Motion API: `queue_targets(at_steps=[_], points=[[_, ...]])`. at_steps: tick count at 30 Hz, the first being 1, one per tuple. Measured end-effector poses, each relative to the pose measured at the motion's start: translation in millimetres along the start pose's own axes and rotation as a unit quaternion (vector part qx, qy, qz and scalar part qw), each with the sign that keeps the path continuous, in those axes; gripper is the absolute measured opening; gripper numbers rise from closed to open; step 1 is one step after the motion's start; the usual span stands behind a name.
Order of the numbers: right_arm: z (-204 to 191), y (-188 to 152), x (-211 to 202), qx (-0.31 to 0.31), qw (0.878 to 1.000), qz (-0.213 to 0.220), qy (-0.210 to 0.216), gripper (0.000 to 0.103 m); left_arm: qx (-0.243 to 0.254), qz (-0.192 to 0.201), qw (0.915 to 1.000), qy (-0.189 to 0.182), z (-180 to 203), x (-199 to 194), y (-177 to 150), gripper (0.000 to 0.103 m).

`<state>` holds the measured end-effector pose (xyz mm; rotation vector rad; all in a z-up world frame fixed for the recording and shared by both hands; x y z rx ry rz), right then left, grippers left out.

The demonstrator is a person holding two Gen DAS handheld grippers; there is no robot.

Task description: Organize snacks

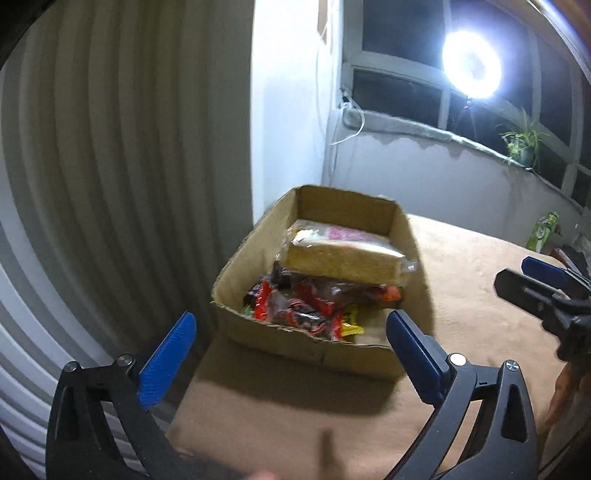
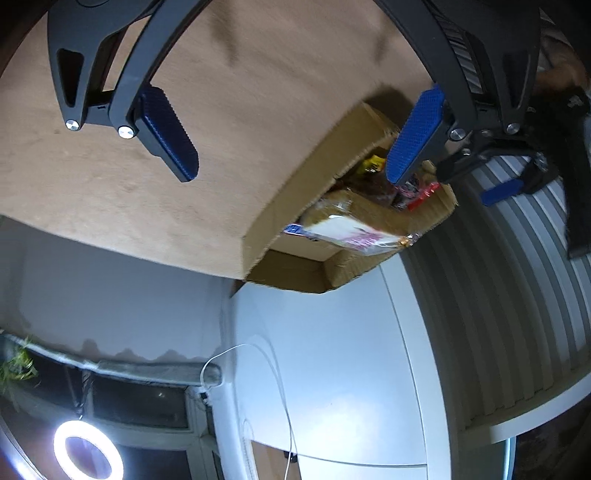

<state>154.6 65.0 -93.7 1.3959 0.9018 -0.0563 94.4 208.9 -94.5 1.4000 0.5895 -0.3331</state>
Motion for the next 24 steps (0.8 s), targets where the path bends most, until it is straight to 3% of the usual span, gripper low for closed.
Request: queue_targets(at_steps=[8, 15, 18, 24], points=[[12.7, -4.2, -47.2, -0.005, 0.999, 0.031, -0.043, 0.103, 0.006, 0.027, 0.9996, -0.003, 29.8, -21.3, 13.9, 0.102], [54.6, -10.3, -96.2, 0.015, 0.993, 0.06, -0.105, 0.103, 0.007, 0.044, 0.9977, -0.052, 78.0, -35.2, 29.0, 0.102], [77.5, -13.0, -117.9, 0.029, 0.989, 0.069, -0.127, 0.103, 0.022, 0.056, 0.9967, -0.054, 102.9, -44.0, 37.5, 0.102], [118.5, -18.9, -155.7, 0.052, 0.981, 0.078, -0.17, 0.103, 0.047, 0.065, 0.992, -0.098, 157.1, -61.2, 45.6, 0.102]])
Point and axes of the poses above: each gripper's, at about its wrist camera, not at the fingertips, and x roughly the way its jaws point, z to its right, y to its top, the point moved 10 cm from there along x, roughly the way its jaws point, and after that the axes turned 1 degree about -x, right-handed, at the moved point
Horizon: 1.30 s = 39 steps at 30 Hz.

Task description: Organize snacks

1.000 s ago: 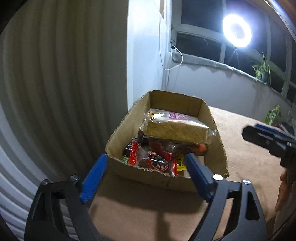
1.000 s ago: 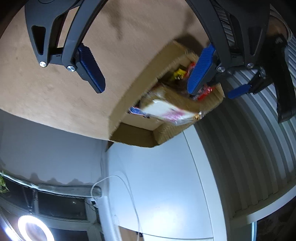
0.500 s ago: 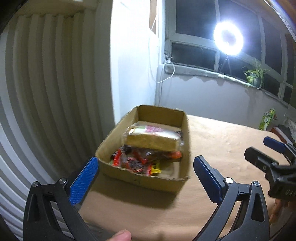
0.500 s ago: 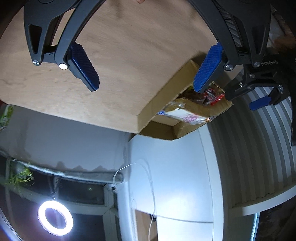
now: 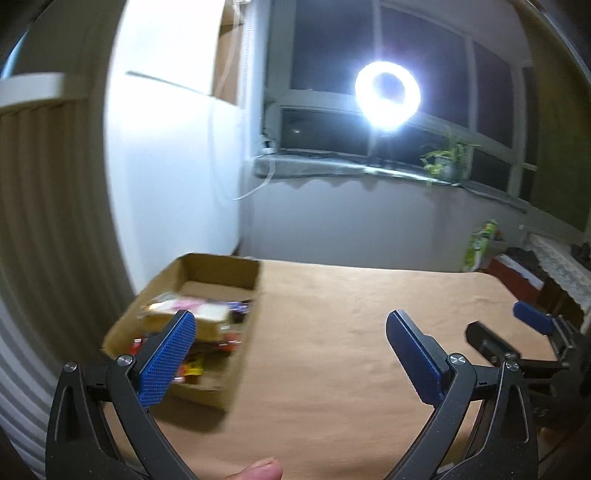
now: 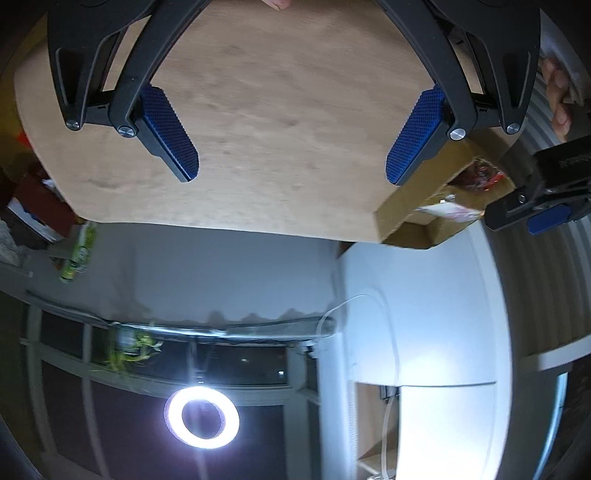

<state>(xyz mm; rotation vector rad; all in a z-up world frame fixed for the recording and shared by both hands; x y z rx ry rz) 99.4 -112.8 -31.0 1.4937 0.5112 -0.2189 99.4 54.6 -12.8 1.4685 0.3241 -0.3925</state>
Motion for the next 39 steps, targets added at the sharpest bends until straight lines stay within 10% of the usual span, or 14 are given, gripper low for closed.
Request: queue_targets(at_steps=[15, 39], points=[[70.7, -13.2, -20.8, 0.043, 0.999, -0.005, -0.026, 0.103, 0.048, -0.029, 0.9984, 0.004, 68.9, -2.7, -13.0, 0.102], [59.1, -12.3, -21.9, 0.035, 0.999, -0.008, -0.025, 0.103, 0.04, -0.043, 0.9982, 0.005, 66.9, -6.9, -25.0, 0.102]])
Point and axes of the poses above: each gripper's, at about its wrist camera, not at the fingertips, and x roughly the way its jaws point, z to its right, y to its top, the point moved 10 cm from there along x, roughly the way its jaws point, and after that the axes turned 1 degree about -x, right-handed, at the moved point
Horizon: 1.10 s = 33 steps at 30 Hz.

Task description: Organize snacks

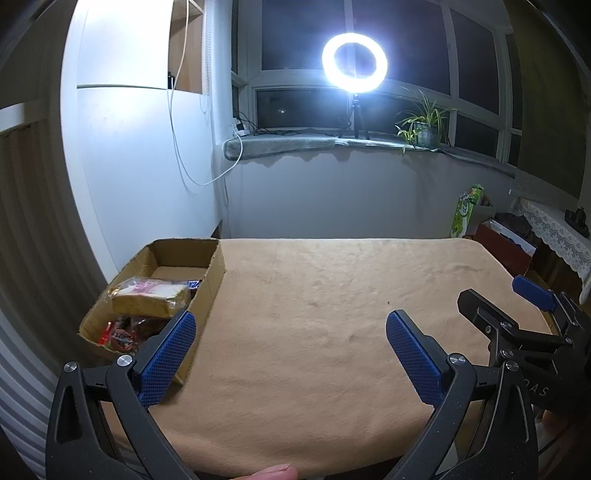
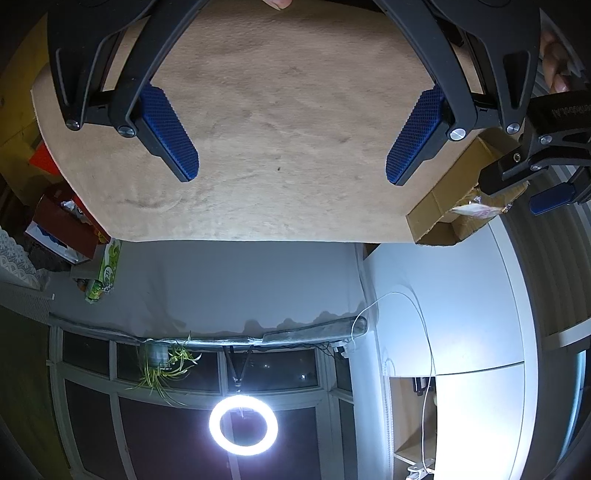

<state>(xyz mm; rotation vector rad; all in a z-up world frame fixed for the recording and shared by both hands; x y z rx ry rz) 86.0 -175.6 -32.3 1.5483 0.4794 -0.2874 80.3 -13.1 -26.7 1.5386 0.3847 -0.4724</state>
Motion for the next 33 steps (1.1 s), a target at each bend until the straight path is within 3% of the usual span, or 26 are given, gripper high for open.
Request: queue_targets(at_steps=[33], points=[[0.2, 1.0, 0.2, 0.0, 1.0, -0.001, 0.0, 0.103, 0.003, -0.002, 1.0, 0.007, -1.0, 1.8, 0.1, 0.102]])
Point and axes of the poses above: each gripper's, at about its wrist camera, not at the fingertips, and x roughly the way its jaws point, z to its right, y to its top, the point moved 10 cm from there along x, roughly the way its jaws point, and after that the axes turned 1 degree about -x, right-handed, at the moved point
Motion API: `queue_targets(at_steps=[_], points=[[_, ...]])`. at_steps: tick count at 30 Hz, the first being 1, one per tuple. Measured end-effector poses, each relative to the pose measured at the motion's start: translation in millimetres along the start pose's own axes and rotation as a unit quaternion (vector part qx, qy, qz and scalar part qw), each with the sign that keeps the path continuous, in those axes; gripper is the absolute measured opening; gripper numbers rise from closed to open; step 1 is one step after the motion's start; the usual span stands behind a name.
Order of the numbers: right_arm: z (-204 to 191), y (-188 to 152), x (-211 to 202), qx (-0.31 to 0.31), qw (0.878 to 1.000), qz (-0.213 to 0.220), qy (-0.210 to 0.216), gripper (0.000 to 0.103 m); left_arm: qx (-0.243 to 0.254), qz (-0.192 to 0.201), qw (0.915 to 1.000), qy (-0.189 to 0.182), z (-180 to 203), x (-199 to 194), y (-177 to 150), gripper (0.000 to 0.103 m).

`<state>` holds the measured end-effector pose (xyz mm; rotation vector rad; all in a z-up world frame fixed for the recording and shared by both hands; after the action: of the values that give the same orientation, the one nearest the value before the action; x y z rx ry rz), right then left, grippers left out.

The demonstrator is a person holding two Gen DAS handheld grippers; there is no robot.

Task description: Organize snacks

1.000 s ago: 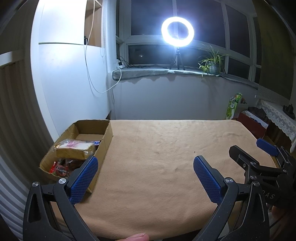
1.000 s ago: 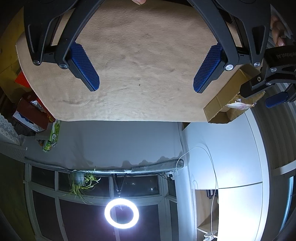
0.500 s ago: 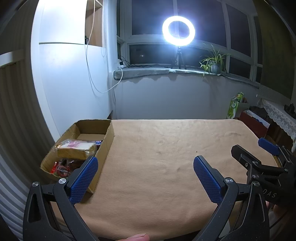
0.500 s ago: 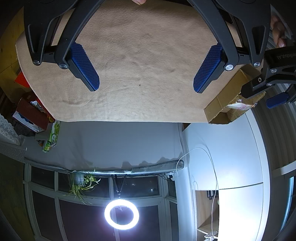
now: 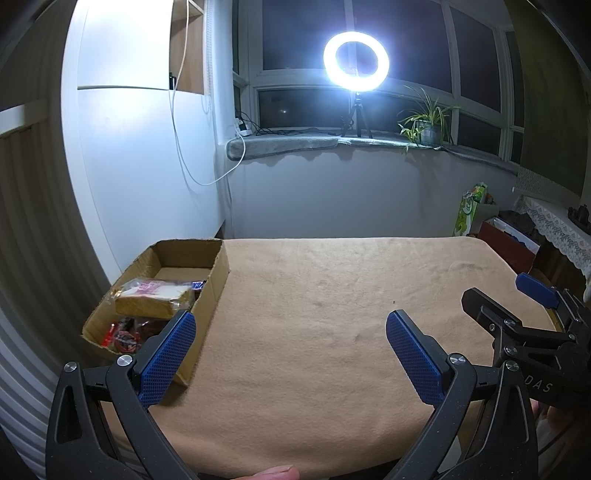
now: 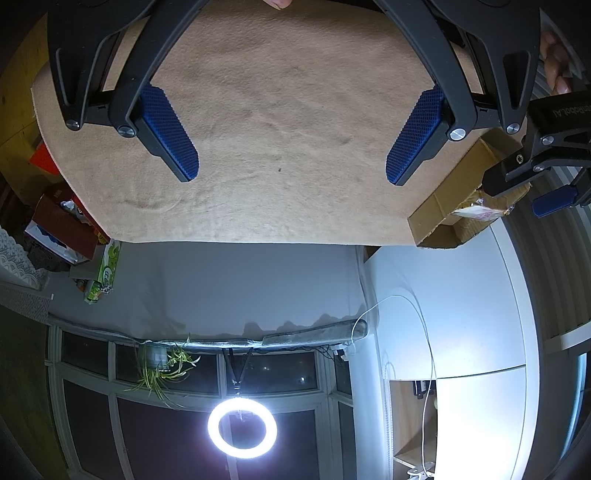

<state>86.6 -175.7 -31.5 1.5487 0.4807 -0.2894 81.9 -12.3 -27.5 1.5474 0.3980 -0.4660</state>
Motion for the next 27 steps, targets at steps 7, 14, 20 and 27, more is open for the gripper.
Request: queue_targets(at_steps=[7, 14, 20, 27], points=[[-0.5, 0.3, 0.0, 0.0, 1.0, 0.0, 0.0, 0.103, -0.002, -0.001, 1.0, -0.002, -0.3, 1.0, 0.5, 0.102], [-1.2, -3.0, 0.1, -0.001, 1.0, -0.003, 0.001, 0.103, -0.001, -0.001, 1.0, 0.003, -3.4, 2.9, -1.2, 0.102], [-1.3, -7.5, 0.6, -0.001, 1.0, -0.006, 0.003, 0.103, -0.002, -0.003, 1.0, 0.002, -3.2, 3.4, -3.7, 0.102], [2.4, -10.2, 3.8, -0.003, 1.0, -0.012, 0.006, 0.103, -0.012, -0.006, 0.9999, 0.002, -7.5, 4.4, -6.4, 0.102]])
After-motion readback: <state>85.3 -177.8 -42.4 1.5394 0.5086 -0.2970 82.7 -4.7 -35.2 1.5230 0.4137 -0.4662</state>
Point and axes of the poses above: each gripper's, at about its wrist camera, not at the fingertips, and x roughly the way its jaws point, z to its right, y to its top, the point moved 10 cm from there along x, roughly the way its jaws point, and after that the axes turned 1 degree about -x, right-handed, at the moved point
